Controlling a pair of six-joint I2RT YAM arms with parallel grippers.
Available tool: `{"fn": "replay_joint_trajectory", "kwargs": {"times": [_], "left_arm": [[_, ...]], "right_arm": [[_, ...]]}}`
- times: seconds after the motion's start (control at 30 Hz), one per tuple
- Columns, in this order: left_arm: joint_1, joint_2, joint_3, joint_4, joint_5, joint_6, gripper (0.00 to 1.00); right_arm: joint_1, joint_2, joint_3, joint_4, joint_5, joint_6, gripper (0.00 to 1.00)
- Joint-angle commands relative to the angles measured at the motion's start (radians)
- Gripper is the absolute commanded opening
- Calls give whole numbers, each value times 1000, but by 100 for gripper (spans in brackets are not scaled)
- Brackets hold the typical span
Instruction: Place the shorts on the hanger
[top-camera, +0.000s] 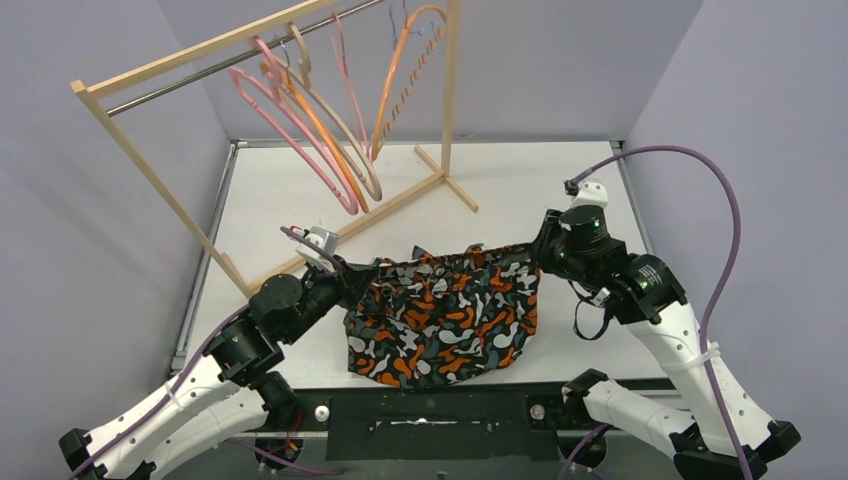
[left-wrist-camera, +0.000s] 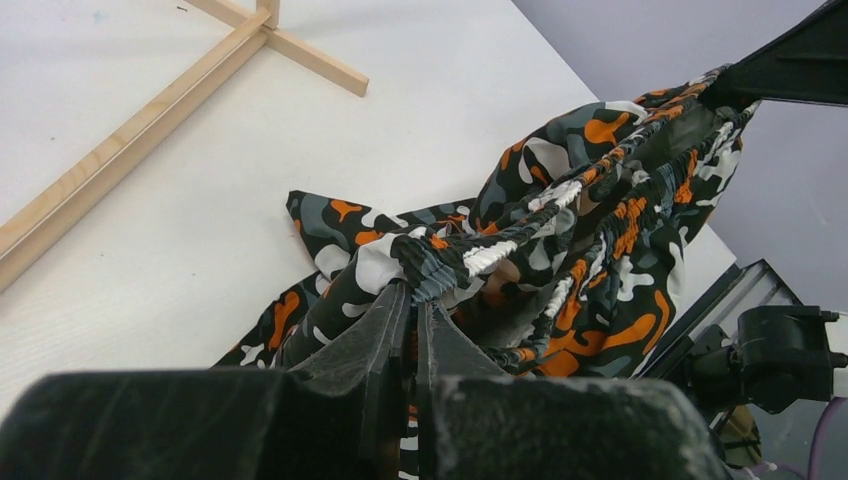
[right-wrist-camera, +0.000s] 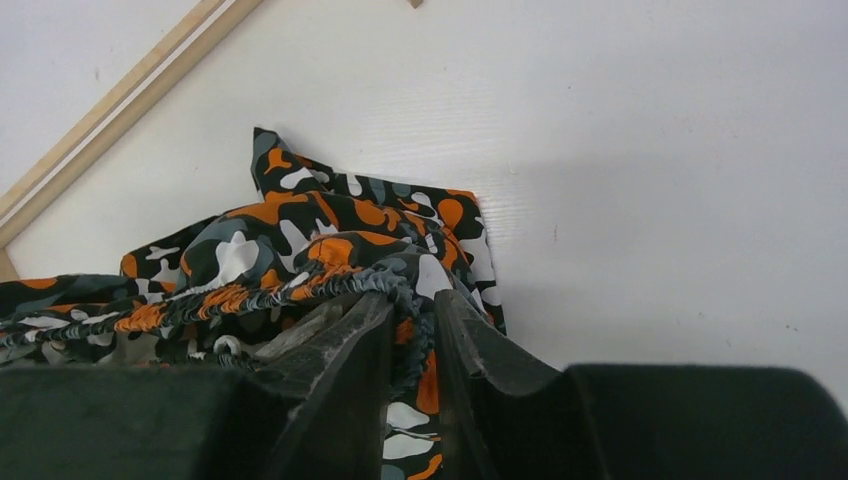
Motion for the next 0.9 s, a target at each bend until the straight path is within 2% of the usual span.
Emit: {"fn": "replay_joint_trajectory", "kwargs": {"times": [0.0, 0.27, 0.37, 0.53, 0.67, 0.87], "left_arm": [[1, -2, 37, 28, 10, 21, 0], [1, 19, 47, 74, 94, 47, 0], [2, 40, 69, 65, 106, 46, 0], [2, 61, 87, 65, 113, 62, 0], [2, 57, 81, 84, 102, 67, 0], [2, 49, 73, 90, 109, 71, 0]], "right_arm": [[-7, -24, -42, 103, -98, -122, 27], [-6, -50, -86, 198, -291, -308, 44], [2, -40, -84, 221, -359, -392, 53], [33, 6, -111, 275, -494, -583, 66], [58, 43, -187, 399, -526, -755, 68], [39, 173, -174, 544, -625, -855, 68]]}}
